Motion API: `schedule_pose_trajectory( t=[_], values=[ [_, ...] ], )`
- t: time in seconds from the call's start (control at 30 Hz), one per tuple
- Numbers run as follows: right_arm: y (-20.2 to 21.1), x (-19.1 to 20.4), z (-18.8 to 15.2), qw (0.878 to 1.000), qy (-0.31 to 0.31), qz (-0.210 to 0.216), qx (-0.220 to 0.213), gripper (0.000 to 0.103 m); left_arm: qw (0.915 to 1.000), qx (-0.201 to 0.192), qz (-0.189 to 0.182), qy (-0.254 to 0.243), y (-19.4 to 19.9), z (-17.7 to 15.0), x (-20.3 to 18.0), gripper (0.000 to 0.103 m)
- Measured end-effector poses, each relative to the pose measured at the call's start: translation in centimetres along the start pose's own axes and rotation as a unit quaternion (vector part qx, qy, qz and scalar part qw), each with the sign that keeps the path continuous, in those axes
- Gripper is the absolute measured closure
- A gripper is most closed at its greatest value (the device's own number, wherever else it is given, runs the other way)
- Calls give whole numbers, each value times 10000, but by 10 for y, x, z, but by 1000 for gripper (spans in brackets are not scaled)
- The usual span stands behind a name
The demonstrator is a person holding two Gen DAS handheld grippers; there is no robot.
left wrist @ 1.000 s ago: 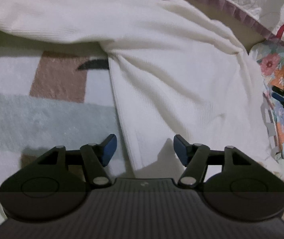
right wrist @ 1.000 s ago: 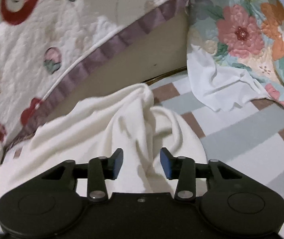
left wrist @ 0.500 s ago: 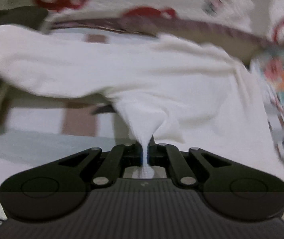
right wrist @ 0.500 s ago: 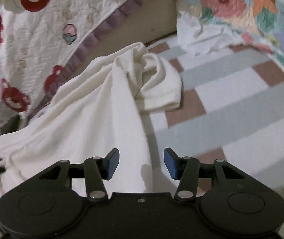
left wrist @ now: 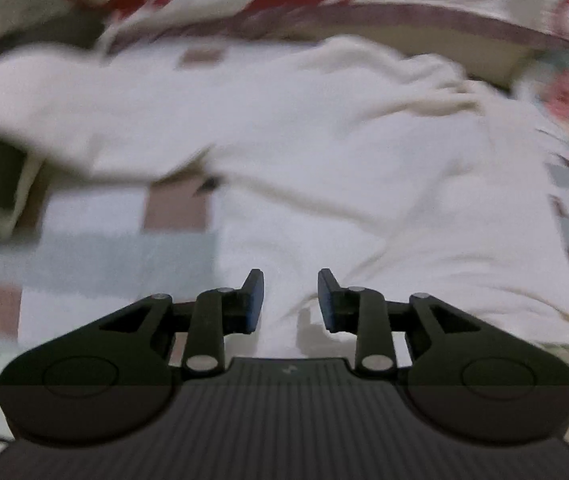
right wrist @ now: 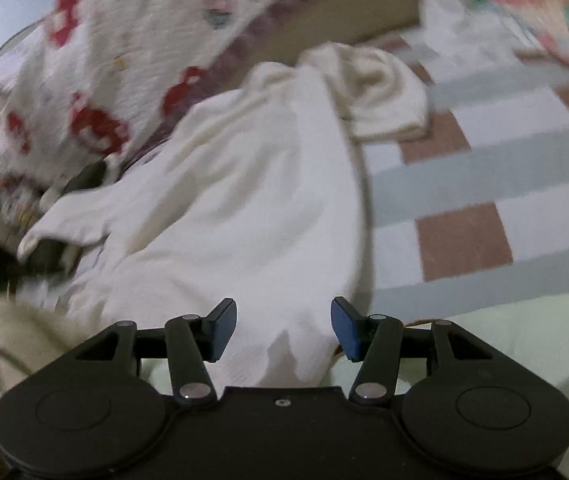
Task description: Fold clothes
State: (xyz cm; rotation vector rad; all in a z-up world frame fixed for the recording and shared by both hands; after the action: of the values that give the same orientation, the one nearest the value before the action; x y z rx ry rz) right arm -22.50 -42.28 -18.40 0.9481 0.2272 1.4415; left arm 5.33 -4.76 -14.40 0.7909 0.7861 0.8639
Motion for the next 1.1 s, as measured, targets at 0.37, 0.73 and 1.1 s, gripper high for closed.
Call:
schedule_pose_trajectory(
  t=[0.37, 0.73, 1.1],
  values=[
    [16, 58, -44, 9702, 2262, -507, 700, 49, 9732, 1357, -333, -1827, -8, -46, -67, 62],
    [22, 60, -13, 9605, 2584, -1033, -16, 96, 9757, 1519, -22, -1577, -26, -51, -33, 41],
    [24, 62, -13, 9567, 2672, -1151, -144, 91, 9653, 1432, 196, -2173, -24, -63, -27, 42]
  ],
)
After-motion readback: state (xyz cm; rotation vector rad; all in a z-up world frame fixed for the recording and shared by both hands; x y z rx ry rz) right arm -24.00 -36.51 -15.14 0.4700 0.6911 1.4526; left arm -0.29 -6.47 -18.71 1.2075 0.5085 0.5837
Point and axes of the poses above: each gripper's, at about its wrist camera, not at the fingertips, and y roughly against the way its jaws point, x to its left, z to its top, the point moved 7 cm from there along -y, roughly the way its jaws point, and after that the axes turned 10 degrees about y, right-handed, at the moved point
